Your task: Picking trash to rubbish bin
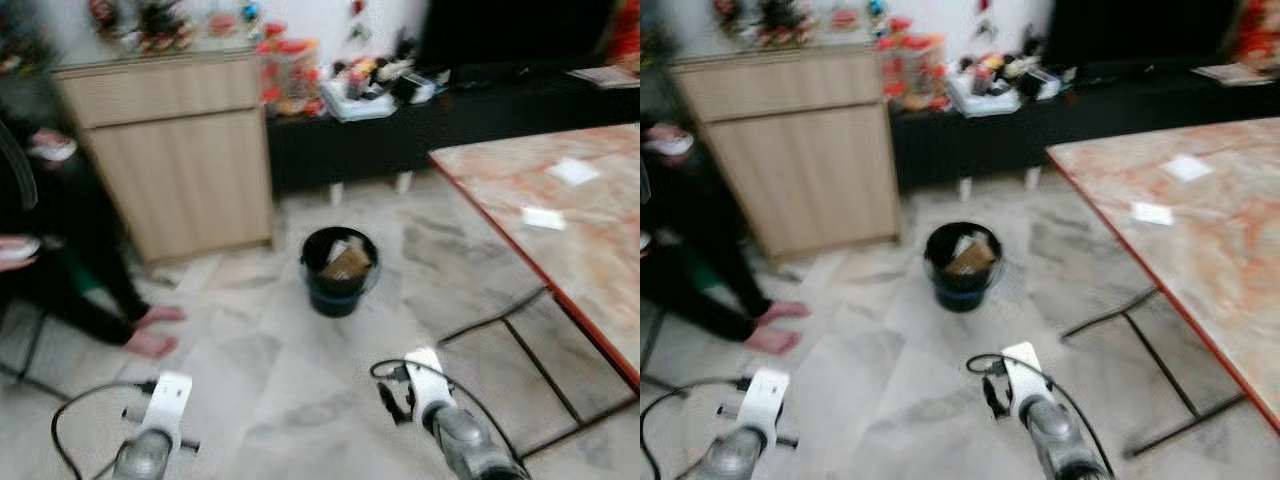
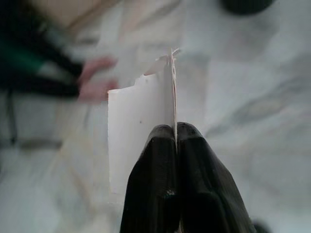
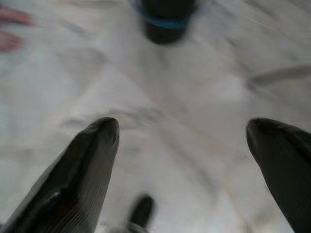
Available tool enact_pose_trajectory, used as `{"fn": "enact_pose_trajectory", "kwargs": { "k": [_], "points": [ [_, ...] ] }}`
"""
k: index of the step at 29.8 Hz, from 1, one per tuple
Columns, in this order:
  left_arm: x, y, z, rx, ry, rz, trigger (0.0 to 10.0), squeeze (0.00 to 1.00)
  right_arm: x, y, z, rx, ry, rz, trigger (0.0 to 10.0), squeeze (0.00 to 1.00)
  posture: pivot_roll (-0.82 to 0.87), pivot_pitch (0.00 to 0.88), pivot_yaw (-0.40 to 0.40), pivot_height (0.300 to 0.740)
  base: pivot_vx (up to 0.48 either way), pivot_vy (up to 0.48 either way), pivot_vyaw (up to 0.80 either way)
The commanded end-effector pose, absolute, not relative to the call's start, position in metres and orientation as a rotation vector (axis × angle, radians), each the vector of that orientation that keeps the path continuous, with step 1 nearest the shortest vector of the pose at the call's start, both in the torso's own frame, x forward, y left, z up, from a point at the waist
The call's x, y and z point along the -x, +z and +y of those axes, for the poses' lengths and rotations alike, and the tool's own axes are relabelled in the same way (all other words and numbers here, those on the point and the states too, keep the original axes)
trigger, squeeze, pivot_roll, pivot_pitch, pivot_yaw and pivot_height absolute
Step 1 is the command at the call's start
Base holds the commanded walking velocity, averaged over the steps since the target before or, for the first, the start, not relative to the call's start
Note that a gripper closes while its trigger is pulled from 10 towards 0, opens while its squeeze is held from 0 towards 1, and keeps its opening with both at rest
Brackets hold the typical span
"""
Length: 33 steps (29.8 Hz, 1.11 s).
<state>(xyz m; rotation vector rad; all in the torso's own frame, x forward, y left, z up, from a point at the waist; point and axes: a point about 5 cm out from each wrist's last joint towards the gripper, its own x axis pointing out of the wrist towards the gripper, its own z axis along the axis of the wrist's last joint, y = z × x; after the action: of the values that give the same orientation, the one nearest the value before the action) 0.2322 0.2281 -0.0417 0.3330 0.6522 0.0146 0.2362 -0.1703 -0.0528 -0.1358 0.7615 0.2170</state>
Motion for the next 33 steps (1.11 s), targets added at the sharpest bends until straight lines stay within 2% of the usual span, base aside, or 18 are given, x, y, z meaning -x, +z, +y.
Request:
{"fn": "enact_pose_trajectory", "kwargs": {
  "k": [1,33],
  "points": [
    [-0.2299,-0.0436,0.2276,-0.340,0.010,0.663,10.0,0.00,-0.2412,-0.0496,-0.1721,0.134,0.203,0.755,10.0,0.00,-0.05,0.000,-0.013,0.740,0.480,0.000,0.00],
    [-0.2327,-0.0413,0.2289,-0.346,0.020,0.652,10.0,0.00,-0.2392,-0.0514,-0.1674,0.110,0.195,0.755,10.0,0.00,-0.03,0.004,-0.012,0.740,0.480,0.000,0.00]
  ]
}}
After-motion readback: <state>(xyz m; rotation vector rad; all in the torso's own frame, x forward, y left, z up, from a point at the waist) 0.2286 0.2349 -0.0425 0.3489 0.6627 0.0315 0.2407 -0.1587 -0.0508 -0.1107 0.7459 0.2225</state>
